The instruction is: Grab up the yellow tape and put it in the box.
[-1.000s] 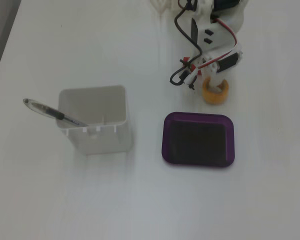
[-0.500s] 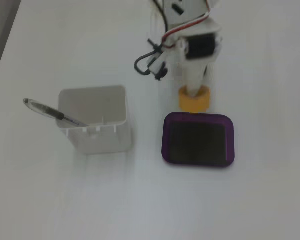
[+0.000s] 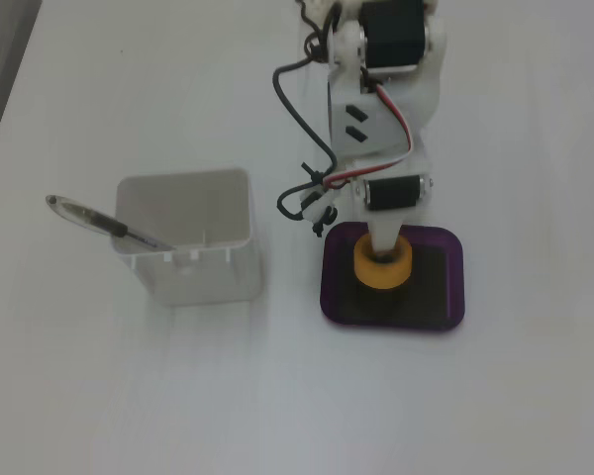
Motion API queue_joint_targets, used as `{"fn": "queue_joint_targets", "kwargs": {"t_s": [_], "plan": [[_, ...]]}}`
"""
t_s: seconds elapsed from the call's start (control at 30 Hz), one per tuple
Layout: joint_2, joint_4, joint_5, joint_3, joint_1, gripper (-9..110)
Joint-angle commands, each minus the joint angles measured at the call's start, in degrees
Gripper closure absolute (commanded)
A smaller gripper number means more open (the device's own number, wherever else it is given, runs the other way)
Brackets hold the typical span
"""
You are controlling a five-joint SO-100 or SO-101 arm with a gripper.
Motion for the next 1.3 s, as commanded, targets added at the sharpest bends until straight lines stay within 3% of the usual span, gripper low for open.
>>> {"fn": "queue_joint_targets", "kwargs": {"t_s": [0.0, 0.47, 0.8, 1.27], "plan": [[-1.41, -0.70, -0.09, -2.55, 0.18, 102], [-2.90, -1.05, 0.44, -2.55, 0.26, 101], [-1.23, 7.03, 0.53, -7.29, 2.99, 91], [33.05, 27.16, 0.53, -10.20, 3.08, 90]]}}
